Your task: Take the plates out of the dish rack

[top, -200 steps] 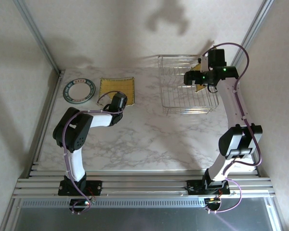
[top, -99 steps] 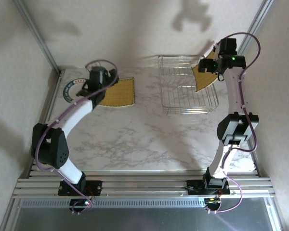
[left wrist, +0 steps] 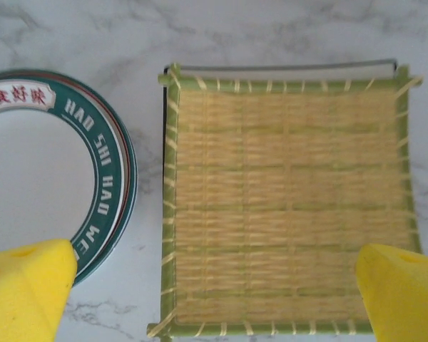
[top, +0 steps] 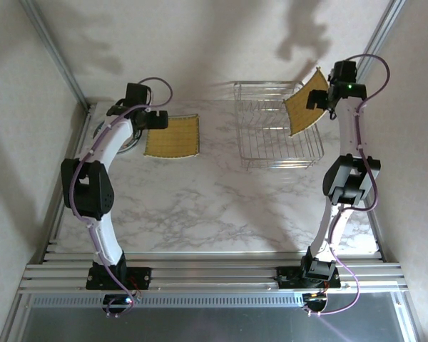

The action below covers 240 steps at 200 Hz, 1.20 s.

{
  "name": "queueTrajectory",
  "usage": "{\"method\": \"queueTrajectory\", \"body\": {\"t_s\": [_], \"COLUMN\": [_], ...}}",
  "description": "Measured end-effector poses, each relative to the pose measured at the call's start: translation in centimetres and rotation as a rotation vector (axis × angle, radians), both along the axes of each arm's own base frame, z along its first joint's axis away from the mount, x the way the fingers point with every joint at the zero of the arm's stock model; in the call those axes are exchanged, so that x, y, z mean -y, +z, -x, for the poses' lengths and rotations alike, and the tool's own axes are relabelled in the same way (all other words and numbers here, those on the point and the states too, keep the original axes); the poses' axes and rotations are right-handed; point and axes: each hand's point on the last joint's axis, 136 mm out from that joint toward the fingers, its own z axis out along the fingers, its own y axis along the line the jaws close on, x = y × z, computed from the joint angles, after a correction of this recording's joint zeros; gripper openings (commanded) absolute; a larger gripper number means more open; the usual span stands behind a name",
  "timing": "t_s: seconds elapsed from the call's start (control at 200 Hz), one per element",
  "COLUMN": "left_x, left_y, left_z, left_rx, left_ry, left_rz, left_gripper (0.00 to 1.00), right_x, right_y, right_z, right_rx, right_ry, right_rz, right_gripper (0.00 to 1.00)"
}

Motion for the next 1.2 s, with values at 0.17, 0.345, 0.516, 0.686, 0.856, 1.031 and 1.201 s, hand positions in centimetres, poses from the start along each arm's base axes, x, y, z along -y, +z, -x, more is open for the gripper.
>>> {"method": "queueTrajectory", "body": {"t_s": [0.17, 0.345, 0.516, 0.686, 0.856, 1.031, 1.201], "left_x": [-0.6, -0.8, -0.8, -1.1, -1.1, -1.0, -1.0], "left_y": [-0.8, -0.9, -1.7, -2.4, -2.4, -2.1, -2.2], "left_z": [-0.5, -0.6, -0.7, -0.8, -0.9, -1.0, -1.0], "left_rx": [-0.025, -0.028, -0.044, -0.058, -0.057, -0.051, -0.051], "left_ry": [-0.007, -0.014, -0.015, -0.009, -0.011, -0.013, -0.013], "left_rz": [0.004, 0.011, 0.015, 0.018, 0.021, 0.024, 0.024], "left_gripper": [0.99, 1.0, 1.0, 1.0, 1.0, 1.0, 1.0], "right_x": [0.5, 0.0, -0.2, -0.2, 0.2, 0.4, 0.2], "right_y": [0.4, -0.1, -0.9, -1.2, -1.2, -1.7, -1.7], "right_z": [-2.4, -3.8, -4.1, -4.0, -3.9, -3.8, -3.9], "right_rx": [0.05, 0.06, 0.043, 0.033, 0.033, 0.021, 0.035], "right_ry": [0.006, 0.023, 0.03, 0.026, 0.015, 0.004, -0.001], "right_rz": [-0.032, -0.067, -0.082, -0.085, -0.078, -0.073, -0.087], "right_gripper": [0.91, 0.75, 0.61, 0.5, 0.32, 0.16, 0.01]}}
